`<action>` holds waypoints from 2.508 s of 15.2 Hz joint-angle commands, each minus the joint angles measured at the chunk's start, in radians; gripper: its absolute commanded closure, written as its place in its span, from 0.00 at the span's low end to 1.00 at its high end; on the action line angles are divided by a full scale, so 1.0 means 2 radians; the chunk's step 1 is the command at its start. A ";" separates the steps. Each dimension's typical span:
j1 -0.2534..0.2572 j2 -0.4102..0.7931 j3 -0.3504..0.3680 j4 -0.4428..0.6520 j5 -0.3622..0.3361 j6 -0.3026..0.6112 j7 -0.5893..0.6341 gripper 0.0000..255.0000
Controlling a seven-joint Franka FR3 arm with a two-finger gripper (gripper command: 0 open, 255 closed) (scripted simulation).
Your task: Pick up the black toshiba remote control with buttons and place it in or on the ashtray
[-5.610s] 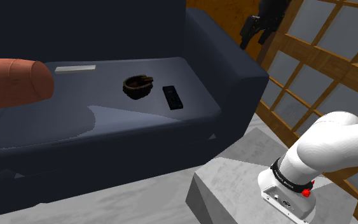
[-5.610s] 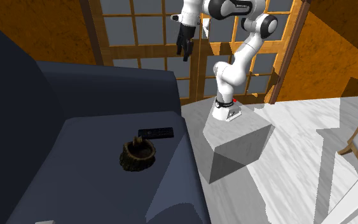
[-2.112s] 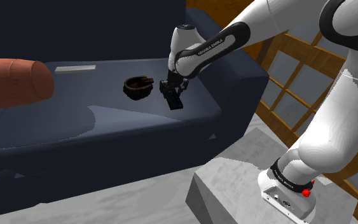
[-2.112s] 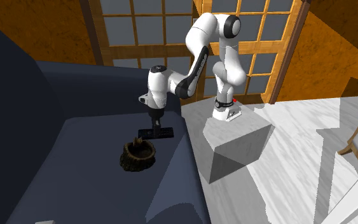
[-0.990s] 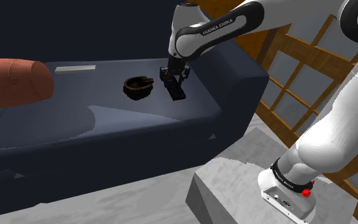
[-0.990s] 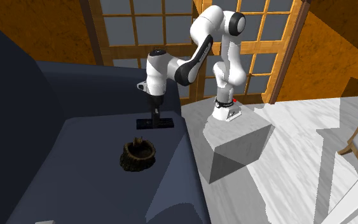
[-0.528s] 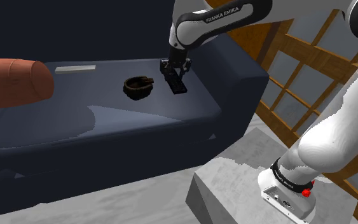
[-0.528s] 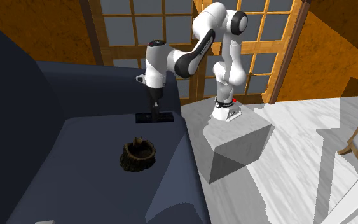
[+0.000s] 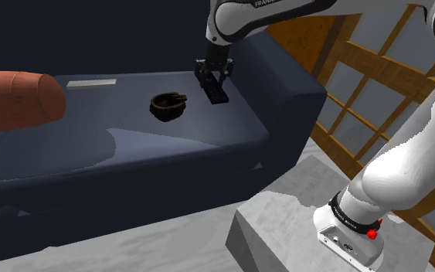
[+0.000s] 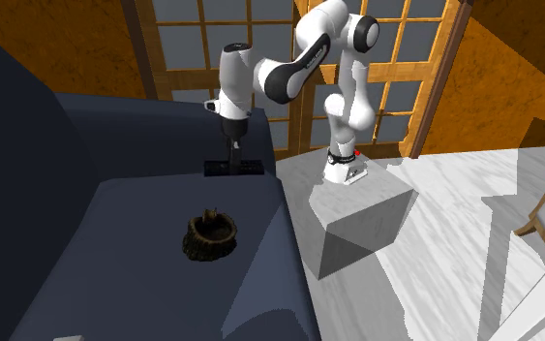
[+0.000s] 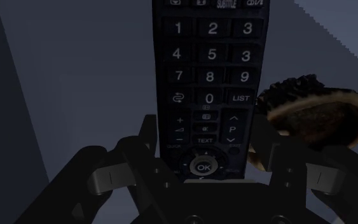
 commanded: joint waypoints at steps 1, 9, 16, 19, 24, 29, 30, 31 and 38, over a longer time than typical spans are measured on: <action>0.000 -0.002 0.000 0.007 0.001 -0.009 0.000 1.00; 0.044 0.154 0.016 0.217 -0.050 -0.071 0.065 1.00; 0.100 0.306 0.011 0.449 -0.085 -0.155 0.090 1.00; 0.097 0.302 0.011 0.423 -0.085 -0.132 0.092 1.00; 0.093 0.301 0.010 0.386 -0.086 -0.098 0.096 1.00; 0.091 0.304 0.009 0.354 -0.088 -0.062 0.099 1.00; 0.091 0.303 0.009 0.353 -0.088 -0.062 0.099 1.00; 0.091 0.304 0.009 0.354 -0.088 -0.062 0.099 1.00; 0.091 0.304 0.009 0.354 -0.088 -0.062 0.099 0.00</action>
